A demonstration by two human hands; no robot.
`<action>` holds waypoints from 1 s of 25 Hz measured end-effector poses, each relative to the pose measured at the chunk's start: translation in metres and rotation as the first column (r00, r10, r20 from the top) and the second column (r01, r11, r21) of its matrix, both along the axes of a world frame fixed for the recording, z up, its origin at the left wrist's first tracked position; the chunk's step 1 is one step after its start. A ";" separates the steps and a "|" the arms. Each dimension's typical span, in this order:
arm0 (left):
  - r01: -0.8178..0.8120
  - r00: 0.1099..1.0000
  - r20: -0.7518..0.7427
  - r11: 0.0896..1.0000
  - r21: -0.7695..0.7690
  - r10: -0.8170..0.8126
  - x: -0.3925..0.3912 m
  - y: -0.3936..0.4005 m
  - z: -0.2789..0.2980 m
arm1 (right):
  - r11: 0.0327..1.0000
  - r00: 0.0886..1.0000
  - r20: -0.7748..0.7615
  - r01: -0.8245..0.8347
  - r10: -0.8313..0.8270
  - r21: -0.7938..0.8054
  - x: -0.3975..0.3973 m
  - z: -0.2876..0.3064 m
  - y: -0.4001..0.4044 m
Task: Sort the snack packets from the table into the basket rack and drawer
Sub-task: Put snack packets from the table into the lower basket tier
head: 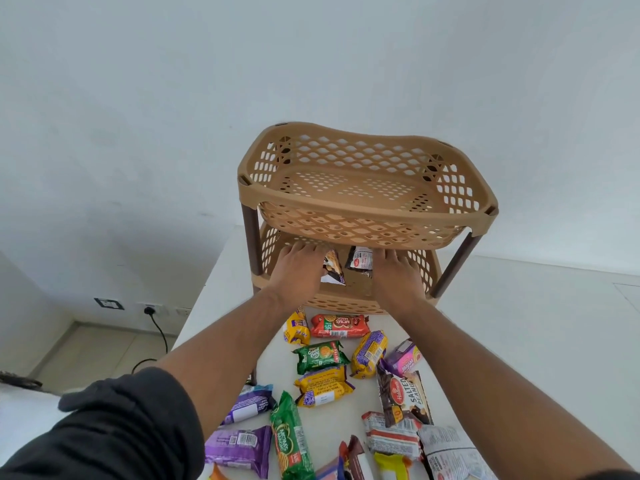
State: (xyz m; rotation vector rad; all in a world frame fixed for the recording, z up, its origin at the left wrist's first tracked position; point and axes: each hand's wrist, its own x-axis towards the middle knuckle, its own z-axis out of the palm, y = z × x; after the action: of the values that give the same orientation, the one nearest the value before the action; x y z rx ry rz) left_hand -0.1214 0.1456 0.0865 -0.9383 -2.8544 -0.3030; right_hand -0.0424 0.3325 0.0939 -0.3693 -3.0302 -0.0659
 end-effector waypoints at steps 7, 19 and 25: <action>-0.012 0.990 0.137 0.998 -0.069 0.021 -0.033 0.010 -0.015 | 0.997 0.986 0.165 0.018 -0.006 -0.071 -0.024 -0.006 0.029; 0.027 0.974 0.227 0.988 -0.150 0.008 -0.042 0.056 -0.040 | 0.995 0.985 0.175 0.011 0.008 -0.103 -0.035 -0.027 0.058; 0.034 0.960 0.278 0.984 -0.173 0.016 -0.048 0.061 -0.046 | 0.989 0.987 0.159 -0.004 0.028 -0.146 -0.036 -0.032 0.062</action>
State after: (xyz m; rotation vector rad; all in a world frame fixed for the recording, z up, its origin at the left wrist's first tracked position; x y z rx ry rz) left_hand -0.1697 0.2069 0.0408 -1.0136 -3.1798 -0.1984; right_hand -0.0785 0.3947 0.0620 -0.3672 -3.2069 0.1339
